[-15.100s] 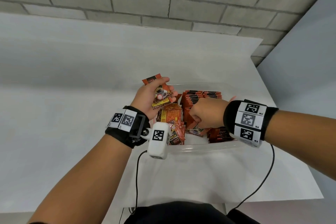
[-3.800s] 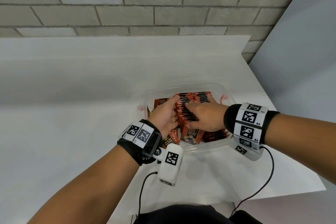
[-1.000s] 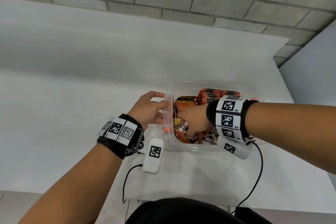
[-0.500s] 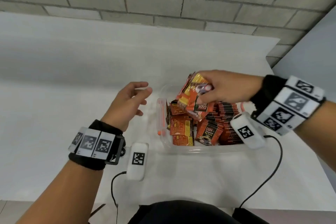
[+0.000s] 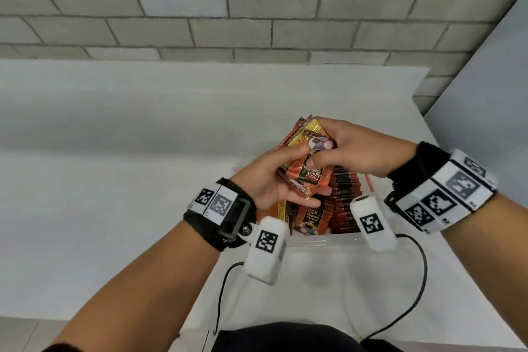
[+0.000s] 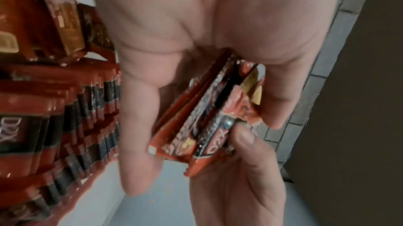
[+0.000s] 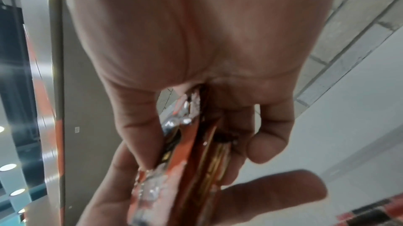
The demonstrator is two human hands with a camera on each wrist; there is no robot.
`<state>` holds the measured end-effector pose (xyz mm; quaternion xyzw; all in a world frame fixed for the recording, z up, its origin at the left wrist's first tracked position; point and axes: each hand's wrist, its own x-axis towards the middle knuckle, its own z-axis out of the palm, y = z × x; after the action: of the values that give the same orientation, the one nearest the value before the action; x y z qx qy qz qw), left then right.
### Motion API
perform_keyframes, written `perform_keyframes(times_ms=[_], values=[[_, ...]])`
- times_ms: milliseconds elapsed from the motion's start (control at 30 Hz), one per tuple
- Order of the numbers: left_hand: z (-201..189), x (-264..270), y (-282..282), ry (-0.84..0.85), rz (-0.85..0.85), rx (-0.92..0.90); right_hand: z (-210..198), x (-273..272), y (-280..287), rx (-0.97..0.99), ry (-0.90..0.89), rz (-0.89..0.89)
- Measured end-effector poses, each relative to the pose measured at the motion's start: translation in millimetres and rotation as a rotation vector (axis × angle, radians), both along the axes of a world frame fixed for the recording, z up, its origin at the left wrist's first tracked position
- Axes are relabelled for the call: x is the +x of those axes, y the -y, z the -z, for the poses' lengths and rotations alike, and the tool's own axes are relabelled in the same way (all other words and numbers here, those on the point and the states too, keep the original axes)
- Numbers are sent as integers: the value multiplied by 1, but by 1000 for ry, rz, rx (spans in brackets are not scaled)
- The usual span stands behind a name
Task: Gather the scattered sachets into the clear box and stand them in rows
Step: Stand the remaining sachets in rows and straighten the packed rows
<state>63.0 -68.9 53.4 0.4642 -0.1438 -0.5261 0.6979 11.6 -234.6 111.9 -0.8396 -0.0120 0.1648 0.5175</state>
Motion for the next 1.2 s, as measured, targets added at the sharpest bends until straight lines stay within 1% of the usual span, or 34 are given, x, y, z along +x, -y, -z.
perform_keyframes(times_ms=[67,133,200,233,267,300,333,367,433,533,700,800,933,1067,1133,1200], values=[[1,-6,9,-43,-18,-3,5,-4,5,-7,-5,-10],[3,-10,15,-80,-59,-30,10,-9,11,-59,24,15],[6,-12,19,-111,-137,-78,14,-14,16,-146,107,116],[6,-13,21,-118,-188,-93,17,-17,17,-153,147,194],[6,-15,22,-125,-244,-99,21,-20,18,-92,166,284],[6,-15,23,-131,-295,-104,25,-23,17,22,164,377],[6,-16,24,-131,-335,-120,29,-26,16,133,145,454],[7,-17,26,-125,-367,-136,34,-28,14,204,115,502],[6,-19,28,-99,-411,-150,42,-30,12,223,74,503],[7,-22,31,-65,-426,-151,45,-32,9,233,103,490],[8,-26,35,-126,-465,-117,51,-34,15,308,121,547],[14,-26,35,-133,-461,-108,53,-37,23,311,138,611],[22,-30,31,-112,-381,-129,49,-41,36,333,180,673],[28,-33,31,-30,-284,-94,48,-43,36,374,184,675],[28,-32,31,11,-234,-53,46,-43,38,281,248,647],[28,-31,30,30,-211,-27,42,-43,41,147,279,566]])
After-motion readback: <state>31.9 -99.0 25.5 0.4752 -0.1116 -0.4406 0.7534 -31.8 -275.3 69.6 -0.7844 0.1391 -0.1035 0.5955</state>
